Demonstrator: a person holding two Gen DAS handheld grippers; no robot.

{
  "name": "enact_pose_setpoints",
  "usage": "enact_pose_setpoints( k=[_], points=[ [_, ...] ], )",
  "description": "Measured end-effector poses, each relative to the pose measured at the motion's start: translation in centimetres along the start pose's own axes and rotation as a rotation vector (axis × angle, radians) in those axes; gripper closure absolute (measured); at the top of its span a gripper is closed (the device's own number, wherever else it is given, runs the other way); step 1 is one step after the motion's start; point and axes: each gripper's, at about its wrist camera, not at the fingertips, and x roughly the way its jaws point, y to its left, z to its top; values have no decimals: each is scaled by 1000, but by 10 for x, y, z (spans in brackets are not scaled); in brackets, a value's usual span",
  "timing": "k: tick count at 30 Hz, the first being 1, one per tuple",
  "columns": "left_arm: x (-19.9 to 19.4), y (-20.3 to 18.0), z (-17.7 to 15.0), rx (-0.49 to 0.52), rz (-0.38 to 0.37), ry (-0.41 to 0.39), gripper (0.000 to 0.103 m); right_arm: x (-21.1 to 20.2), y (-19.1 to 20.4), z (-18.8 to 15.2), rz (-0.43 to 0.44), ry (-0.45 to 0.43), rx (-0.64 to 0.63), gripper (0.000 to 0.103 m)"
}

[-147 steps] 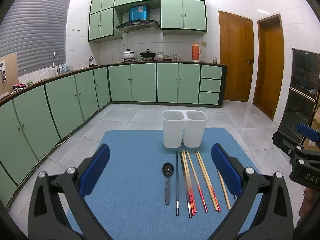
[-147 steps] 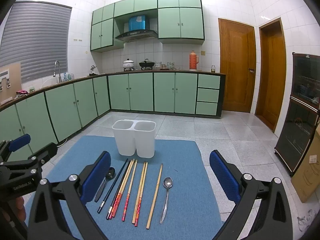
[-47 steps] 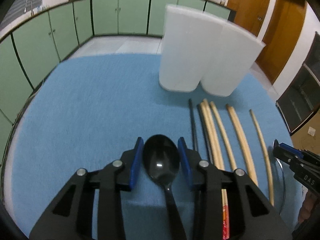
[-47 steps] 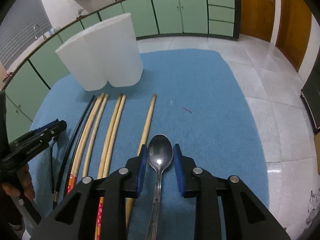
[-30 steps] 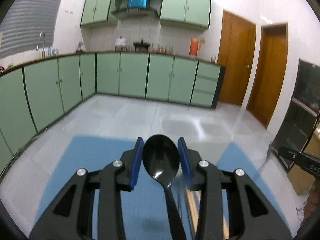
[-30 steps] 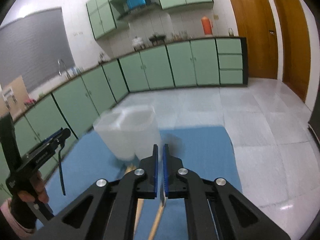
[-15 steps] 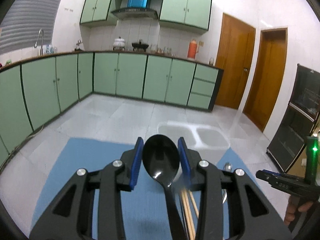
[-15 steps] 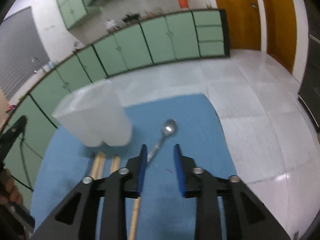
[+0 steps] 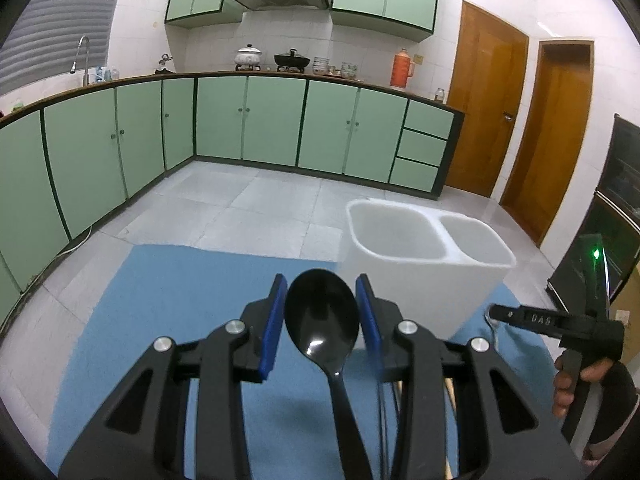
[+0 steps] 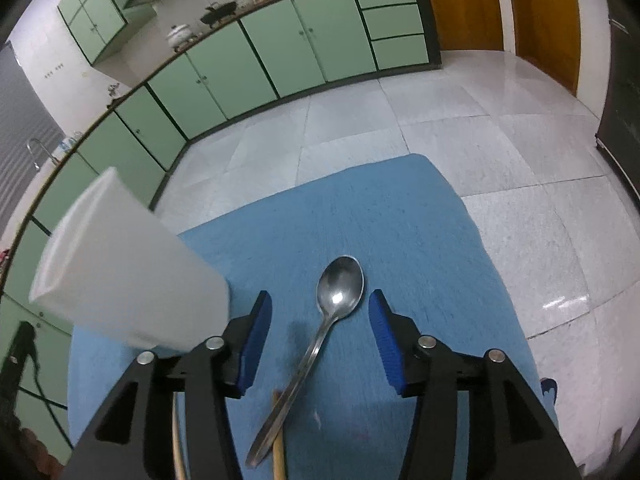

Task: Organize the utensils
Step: 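Carry both spoons to the white holder and drop them into its compartments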

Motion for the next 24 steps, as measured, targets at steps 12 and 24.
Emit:
enact_pose_setpoints(
  k=[12, 24],
  points=[
    [27, 13, 9, -18, 17, -3, 69, 14, 0, 0, -17, -25, -53, 99],
    [16, 16, 15, -9, 4, -22, 69, -21, -1, -13, 93, -67, -111, 101]
  ],
)
